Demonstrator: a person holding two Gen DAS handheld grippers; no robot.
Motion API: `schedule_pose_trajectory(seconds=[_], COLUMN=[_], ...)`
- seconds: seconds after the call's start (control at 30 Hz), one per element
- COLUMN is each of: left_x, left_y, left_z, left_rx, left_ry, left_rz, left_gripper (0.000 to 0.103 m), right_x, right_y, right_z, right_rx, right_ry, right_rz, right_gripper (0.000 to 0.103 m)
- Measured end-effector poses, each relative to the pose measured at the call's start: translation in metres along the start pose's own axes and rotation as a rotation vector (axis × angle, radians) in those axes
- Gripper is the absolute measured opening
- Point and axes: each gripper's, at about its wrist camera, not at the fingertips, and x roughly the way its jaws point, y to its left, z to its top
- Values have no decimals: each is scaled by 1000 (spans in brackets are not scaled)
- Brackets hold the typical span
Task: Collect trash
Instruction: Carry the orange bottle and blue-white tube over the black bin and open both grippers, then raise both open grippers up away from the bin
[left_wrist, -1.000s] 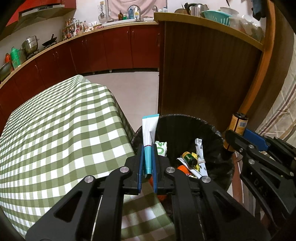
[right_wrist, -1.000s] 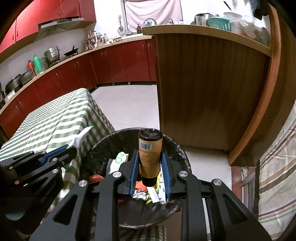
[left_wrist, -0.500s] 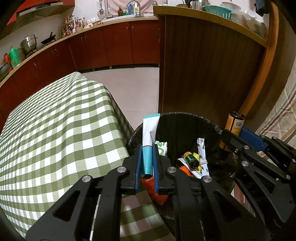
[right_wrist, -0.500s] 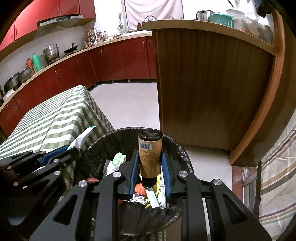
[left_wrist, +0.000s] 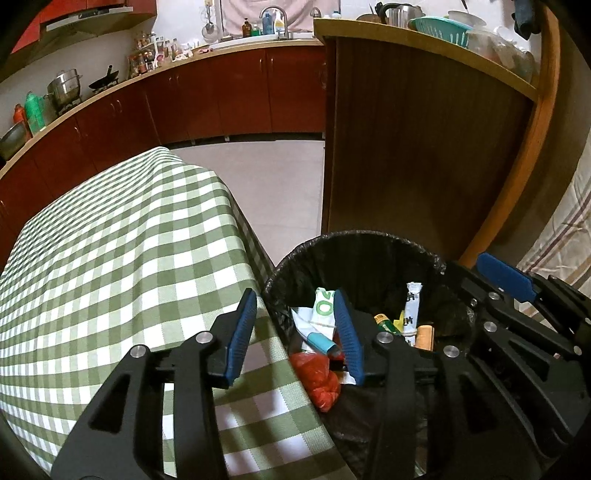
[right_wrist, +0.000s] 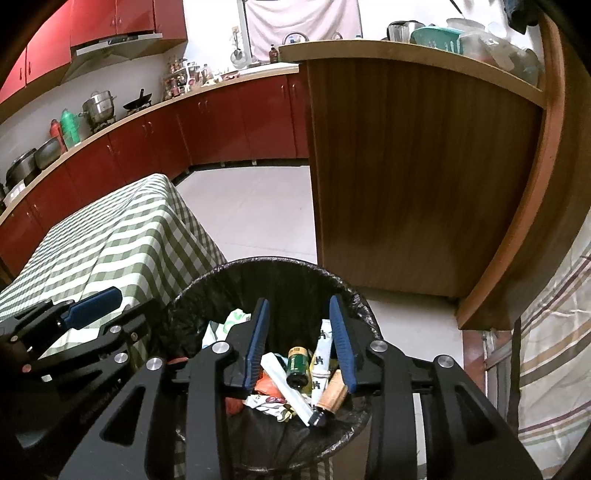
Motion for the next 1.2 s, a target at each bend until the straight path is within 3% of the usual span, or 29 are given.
schedule_pose_trajectory(seconds=[0.57, 0.93, 1.2], left_x=[-32, -91, -128], left_y=[18, 34, 44], left_z=[-7, -23, -44], left_rx=[-26, -48, -63], left_ry=[-55, -142, -182], left_rz=[3, 5, 10], left_gripper=[56, 69, 70], right_x=[-30, -70, -103], right_y=[6, 25, 37], right_z=[-1, -10, -20], right_rx=[3, -27, -46], right_ry=[-54, -99, -140], right_rz=[-35, -49, -58], right_gripper=[55, 62, 64])
